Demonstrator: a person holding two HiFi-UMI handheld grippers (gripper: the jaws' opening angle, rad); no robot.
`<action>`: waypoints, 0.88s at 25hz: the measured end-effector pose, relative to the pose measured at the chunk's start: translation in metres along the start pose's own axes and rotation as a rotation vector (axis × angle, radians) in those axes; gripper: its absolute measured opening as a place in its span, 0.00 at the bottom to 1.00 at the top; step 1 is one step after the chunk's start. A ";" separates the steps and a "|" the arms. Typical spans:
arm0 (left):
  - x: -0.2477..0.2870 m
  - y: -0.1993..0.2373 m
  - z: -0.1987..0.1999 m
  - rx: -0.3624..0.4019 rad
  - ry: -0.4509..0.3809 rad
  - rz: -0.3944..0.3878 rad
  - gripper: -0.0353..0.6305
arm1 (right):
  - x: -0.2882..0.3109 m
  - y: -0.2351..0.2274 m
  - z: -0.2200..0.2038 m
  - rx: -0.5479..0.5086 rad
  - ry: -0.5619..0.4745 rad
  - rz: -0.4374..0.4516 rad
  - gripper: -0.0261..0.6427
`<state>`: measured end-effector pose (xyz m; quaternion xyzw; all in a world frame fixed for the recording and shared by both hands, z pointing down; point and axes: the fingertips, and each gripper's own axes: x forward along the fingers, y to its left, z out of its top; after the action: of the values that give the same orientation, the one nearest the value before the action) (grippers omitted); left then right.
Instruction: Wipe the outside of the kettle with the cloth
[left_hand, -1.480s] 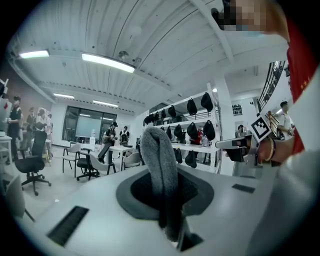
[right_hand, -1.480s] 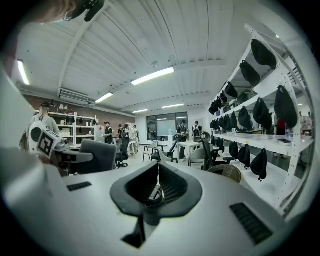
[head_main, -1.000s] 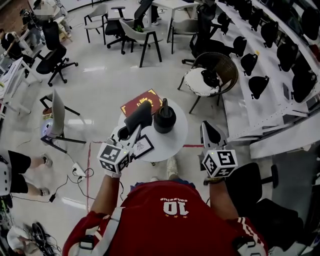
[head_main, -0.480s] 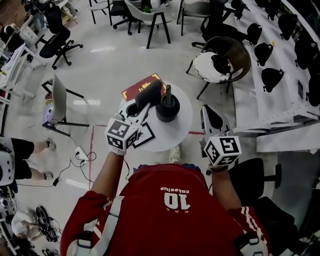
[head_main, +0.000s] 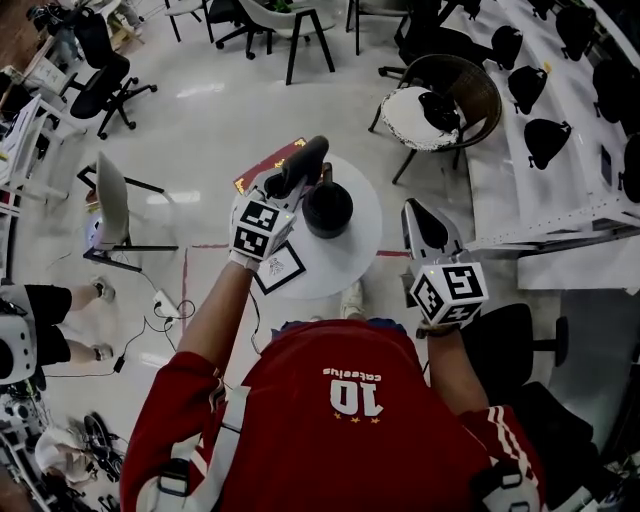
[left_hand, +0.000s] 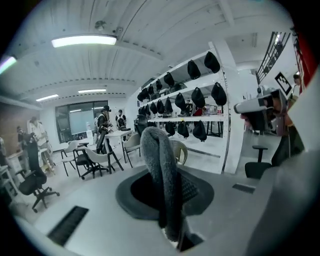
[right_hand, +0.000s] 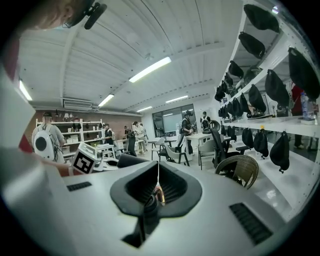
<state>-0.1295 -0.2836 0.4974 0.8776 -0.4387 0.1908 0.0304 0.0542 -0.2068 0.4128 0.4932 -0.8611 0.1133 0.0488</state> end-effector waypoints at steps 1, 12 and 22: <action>0.007 0.002 -0.003 0.015 0.016 0.005 0.12 | 0.000 -0.002 -0.002 0.006 0.003 0.000 0.06; 0.054 -0.016 -0.058 0.370 0.257 -0.046 0.12 | -0.005 -0.011 -0.012 0.024 0.023 -0.014 0.06; 0.063 -0.050 -0.076 0.298 0.301 -0.164 0.12 | -0.015 -0.011 -0.017 0.026 0.031 -0.025 0.06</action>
<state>-0.0790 -0.2841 0.5962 0.8668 -0.3233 0.3790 -0.0192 0.0706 -0.1956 0.4282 0.5028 -0.8524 0.1317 0.0572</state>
